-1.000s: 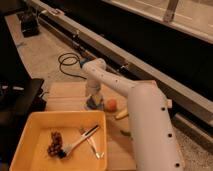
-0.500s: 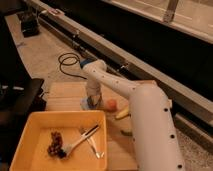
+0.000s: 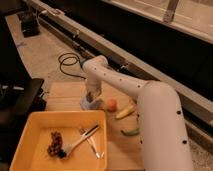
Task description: Wipe red bowl with sponge
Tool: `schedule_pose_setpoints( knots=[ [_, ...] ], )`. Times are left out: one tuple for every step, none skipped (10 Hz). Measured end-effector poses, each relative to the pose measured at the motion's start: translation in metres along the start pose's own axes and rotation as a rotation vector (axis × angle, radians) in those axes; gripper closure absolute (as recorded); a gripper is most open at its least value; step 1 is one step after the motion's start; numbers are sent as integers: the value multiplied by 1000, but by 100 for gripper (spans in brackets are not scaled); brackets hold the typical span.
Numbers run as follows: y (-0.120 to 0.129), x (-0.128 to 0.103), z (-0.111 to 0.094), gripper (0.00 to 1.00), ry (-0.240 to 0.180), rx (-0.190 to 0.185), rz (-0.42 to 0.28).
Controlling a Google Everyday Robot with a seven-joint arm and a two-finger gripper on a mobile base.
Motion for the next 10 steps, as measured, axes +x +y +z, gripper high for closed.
schedule_pose_setpoints(
  knots=[
    [-3, 4, -19, 100, 21, 17, 8],
    [-7, 12, -36, 100, 39, 37, 20],
    [-6, 22, -46, 100, 39, 53, 45],
    [1, 43, -57, 100, 42, 74, 93],
    [7, 62, -66, 100, 42, 93, 139],
    [13, 78, -72, 100, 45, 105, 178],
    [24, 97, -80, 100, 51, 115, 226],
    [43, 120, -87, 100, 61, 123, 287],
    [45, 123, -88, 100, 62, 124, 296],
    [43, 121, -88, 100, 61, 124, 293]
  ],
)
